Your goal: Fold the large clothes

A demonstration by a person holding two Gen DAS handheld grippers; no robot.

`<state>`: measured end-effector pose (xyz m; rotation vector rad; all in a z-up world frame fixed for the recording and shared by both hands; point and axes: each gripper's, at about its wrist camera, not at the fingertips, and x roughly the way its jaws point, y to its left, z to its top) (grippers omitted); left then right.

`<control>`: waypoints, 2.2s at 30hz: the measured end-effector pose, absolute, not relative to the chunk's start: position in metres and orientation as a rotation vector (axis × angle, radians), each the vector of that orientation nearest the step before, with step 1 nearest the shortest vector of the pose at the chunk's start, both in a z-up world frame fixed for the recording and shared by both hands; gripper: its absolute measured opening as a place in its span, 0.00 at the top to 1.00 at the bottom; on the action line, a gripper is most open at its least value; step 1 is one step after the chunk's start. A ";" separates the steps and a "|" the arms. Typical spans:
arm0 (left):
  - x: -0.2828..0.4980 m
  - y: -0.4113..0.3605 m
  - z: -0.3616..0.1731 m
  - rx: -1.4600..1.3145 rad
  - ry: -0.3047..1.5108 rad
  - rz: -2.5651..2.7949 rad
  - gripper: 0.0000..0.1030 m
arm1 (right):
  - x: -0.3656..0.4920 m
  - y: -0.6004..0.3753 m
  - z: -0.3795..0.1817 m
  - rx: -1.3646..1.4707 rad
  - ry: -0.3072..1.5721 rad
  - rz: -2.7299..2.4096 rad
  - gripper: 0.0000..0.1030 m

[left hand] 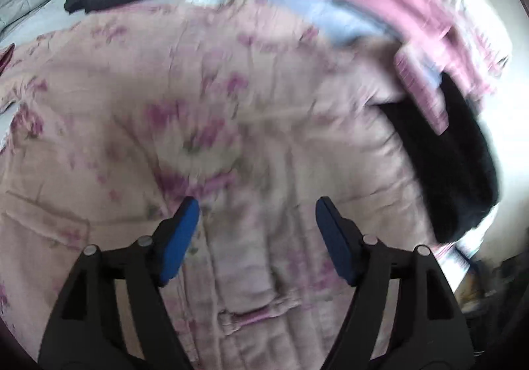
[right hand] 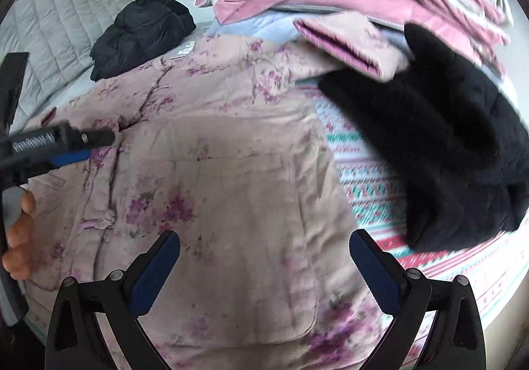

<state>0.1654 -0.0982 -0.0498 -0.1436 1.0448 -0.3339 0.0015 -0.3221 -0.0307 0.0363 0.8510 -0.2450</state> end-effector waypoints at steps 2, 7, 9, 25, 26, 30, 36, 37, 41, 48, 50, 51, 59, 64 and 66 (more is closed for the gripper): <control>0.168 -0.113 -0.070 -0.078 1.126 -0.330 0.29 | 0.008 -0.321 -0.024 -0.022 0.826 -0.276 0.00; 0.168 -0.099 -0.037 -0.157 1.059 -0.413 0.29 | 0.035 -0.326 0.001 -0.277 0.701 -0.353 0.00; 0.168 -0.077 -0.016 -0.215 0.989 -0.373 0.28 | 0.054 -0.336 0.002 -0.399 0.672 -0.413 0.00; 0.186 0.001 -0.002 -0.088 0.892 0.090 0.28 | 0.183 -0.403 -0.053 -0.770 0.760 -0.704 0.06; 0.186 0.000 -0.003 -0.086 0.888 0.095 0.27 | 0.185 -0.405 -0.054 -0.762 0.766 -0.712 0.25; 0.188 0.002 -0.005 -0.087 0.914 0.095 0.27 | 0.182 -0.432 -0.025 -0.498 0.759 -0.681 0.84; 0.191 0.005 -0.010 -0.100 0.964 0.086 0.27 | 0.153 -0.455 0.036 -0.248 0.620 -0.656 0.85; 0.191 0.005 -0.011 -0.099 0.971 0.085 0.27 | 0.148 -0.460 0.049 -0.196 0.608 -0.639 0.85; 0.195 0.010 -0.017 -0.121 1.035 0.070 0.27 | 0.147 -0.465 0.087 -0.075 0.600 -0.564 0.86; 0.195 0.025 -0.013 -0.170 1.051 0.066 0.27 | 0.160 -0.440 0.163 0.147 0.590 -0.376 0.86; 0.194 0.028 -0.011 -0.172 1.055 0.059 0.27 | 0.167 -0.426 0.181 0.165 0.578 -0.325 0.86; 0.192 0.030 -0.010 -0.166 1.052 0.055 0.27 | 0.171 -0.417 0.190 0.160 0.568 -0.302 0.86; 0.185 0.053 -0.004 -0.159 1.026 0.087 0.27 | 0.209 -0.326 0.236 0.126 0.528 -0.124 0.86; 0.187 0.067 -0.005 -0.192 1.035 0.080 0.27 | 0.246 -0.261 0.227 0.115 0.579 -0.001 0.86; 0.187 0.073 -0.006 -0.197 1.034 0.093 0.27 | 0.264 -0.234 0.214 0.125 0.604 0.056 0.86</control>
